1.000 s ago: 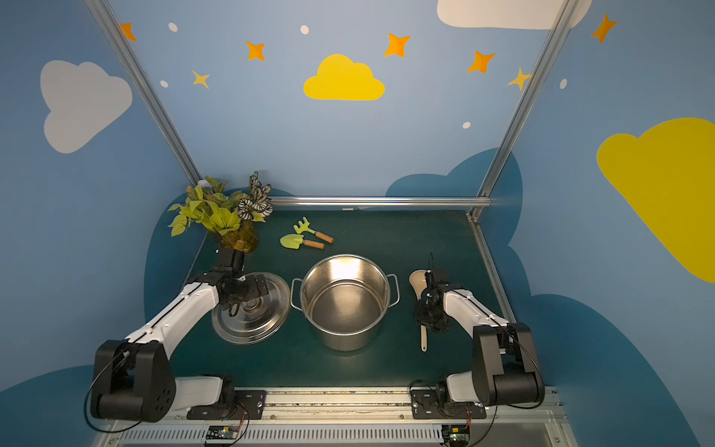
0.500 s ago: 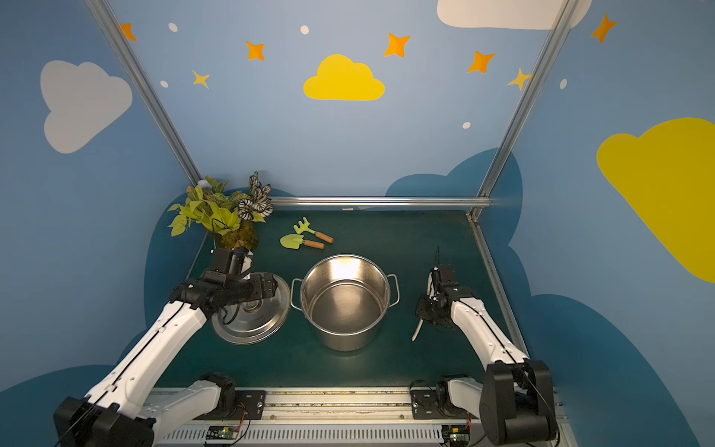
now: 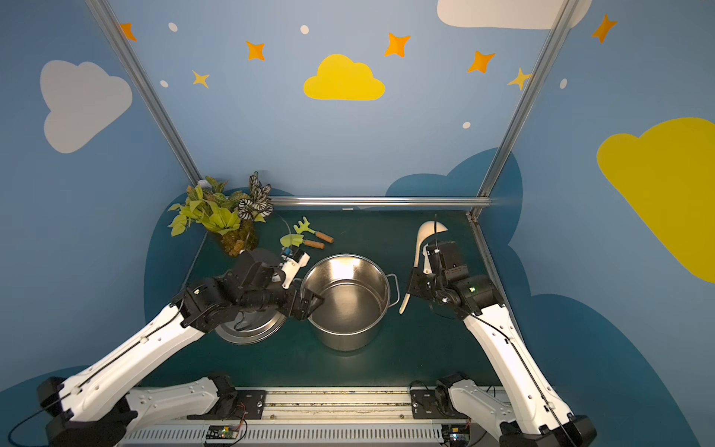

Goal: Stir the soup with a spoon
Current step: Adjust the spoon.

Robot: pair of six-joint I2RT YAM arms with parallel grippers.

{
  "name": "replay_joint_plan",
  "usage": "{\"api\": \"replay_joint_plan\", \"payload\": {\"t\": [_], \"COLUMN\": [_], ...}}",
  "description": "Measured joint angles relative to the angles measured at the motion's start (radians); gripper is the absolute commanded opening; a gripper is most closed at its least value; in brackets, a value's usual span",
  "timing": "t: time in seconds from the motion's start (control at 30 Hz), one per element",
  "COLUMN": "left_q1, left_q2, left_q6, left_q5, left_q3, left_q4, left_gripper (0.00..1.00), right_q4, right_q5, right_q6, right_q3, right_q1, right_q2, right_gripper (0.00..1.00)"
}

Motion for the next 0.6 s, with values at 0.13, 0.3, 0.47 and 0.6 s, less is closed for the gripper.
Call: {"api": "replay_joint_plan", "payload": {"t": [0.13, 0.3, 0.47, 0.6], "left_q1": [-0.133, -0.208, -0.214, -0.214], "left_q2": [0.123, 0.253, 0.320, 0.334], "left_q6": [0.005, -0.001, -0.031, -0.054], "left_q5": [-0.047, -0.106, -0.160, -0.193], "left_q3": [0.119, 0.226, 0.239, 0.237], "left_q4": [0.000, 0.004, 0.005, 0.021], "left_gripper": [1.00, 0.99, 0.95, 0.90], "right_q4": [-0.024, -0.050, -0.053, -0.059], "right_q5": [0.088, 0.187, 0.264, 0.300], "right_q6": [0.045, 0.108, 0.172, 0.211], "right_q3": [0.133, 0.253, 0.298, 0.315], "right_q1": [0.148, 0.284, 0.356, 0.381], "right_q2": [0.097, 0.211, 0.262, 0.270], "right_gripper": [0.00, 0.00, 0.00, 0.00]}}
